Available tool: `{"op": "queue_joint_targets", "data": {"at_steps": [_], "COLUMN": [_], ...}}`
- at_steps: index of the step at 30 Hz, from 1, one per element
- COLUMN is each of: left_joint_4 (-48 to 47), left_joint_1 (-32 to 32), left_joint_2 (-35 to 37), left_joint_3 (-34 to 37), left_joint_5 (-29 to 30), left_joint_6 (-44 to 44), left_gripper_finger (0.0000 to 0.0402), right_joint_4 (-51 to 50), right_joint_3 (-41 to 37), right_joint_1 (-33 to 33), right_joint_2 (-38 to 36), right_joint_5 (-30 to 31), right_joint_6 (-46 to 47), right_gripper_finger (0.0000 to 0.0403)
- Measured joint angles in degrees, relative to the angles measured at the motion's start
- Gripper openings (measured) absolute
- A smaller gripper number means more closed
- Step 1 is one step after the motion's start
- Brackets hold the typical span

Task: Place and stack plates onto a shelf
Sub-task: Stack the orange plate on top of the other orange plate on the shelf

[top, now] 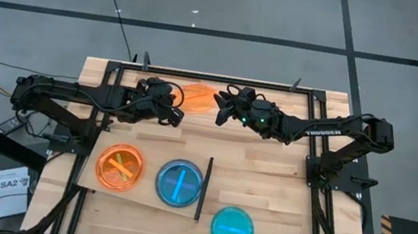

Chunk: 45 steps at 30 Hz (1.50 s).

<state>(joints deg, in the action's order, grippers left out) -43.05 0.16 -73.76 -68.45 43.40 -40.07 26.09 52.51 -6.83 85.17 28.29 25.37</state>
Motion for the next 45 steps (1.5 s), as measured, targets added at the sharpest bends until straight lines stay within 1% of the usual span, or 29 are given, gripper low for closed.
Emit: {"op": "queue_joint_targets", "data": {"at_steps": [2, 8, 12, 17, 24, 29, 33, 36, 38, 39, 42, 45], "left_joint_4": [0.03, 0.07, 0.03, 0.00, 0.00, 0.00, 0.46, 1.30, 3.25, 2.79, 3.93, 4.03], "left_joint_1": [0.00, 0.00, 0.00, -0.02, -0.01, -0.01, 0.00, 0.02, 0.02, 0.02, 0.04, 0.04], "left_joint_2": [0.00, 0.00, 0.00, 0.00, 0.00, 0.00, 0.90, 2.22, 3.06, 3.75, 5.62, 7.80], "left_joint_3": [0.00, 0.02, 0.02, 0.02, 0.04, 0.09, 0.10, 0.11, 0.09, 0.10, 0.07, 0.09], "left_joint_5": [-0.58, -1.32, -1.31, -1.32, -1.32, -1.32, -2.37, -5.25, -7.02, -8.02, -10.46, -13.45], "left_joint_6": [0.01, 0.68, 0.72, 0.87, 0.86, 0.86, 0.86, 2.31, 3.16, 3.26, 3.26, 3.26], "left_gripper_finger": [0.0011, 0.0011, 0.0011, 0.0011, 0.0011, 0.0011, 0.0011, 0.0011, 0.0011, 0.0011, 0.0011, 0.0011], "right_joint_4": [0.00, -0.57, -2.31, -9.43, -23.19, -33.54, -40.15, -44.42, -46.95, -47.78, -49.93, -50.04], "right_joint_3": [0.00, 0.00, 0.00, 0.00, 0.00, 0.00, 0.00, 0.00, 0.00, 0.00, -0.02, 0.02], "right_joint_1": [0.00, -0.07, -0.07, -0.11, -0.63, -0.87, -0.87, -0.87, -0.87, -0.87, -0.85, -0.81], "right_joint_2": [-0.02, -1.14, -3.69, -9.10, -19.07, -24.98, -27.48, -27.89, -27.86, -27.55, -26.66, -25.44], "right_joint_5": [0.00, -0.03, -2.19, -2.43, -2.40, -2.42, -2.45, -2.64, -3.61, -4.14, -6.24, -7.80], "right_joint_6": [-0.56, -6.41, -9.88, -14.19, -21.15, -20.09, -18.31, -16.13, -14.67, -14.40, -13.30, -12.88], "right_gripper_finger": [0.0140, 0.0145, 0.0144, 0.0145, 0.0144, 0.0144, 0.0143, 0.0143, 0.0143, 0.0143, 0.0143, 0.0143]}}
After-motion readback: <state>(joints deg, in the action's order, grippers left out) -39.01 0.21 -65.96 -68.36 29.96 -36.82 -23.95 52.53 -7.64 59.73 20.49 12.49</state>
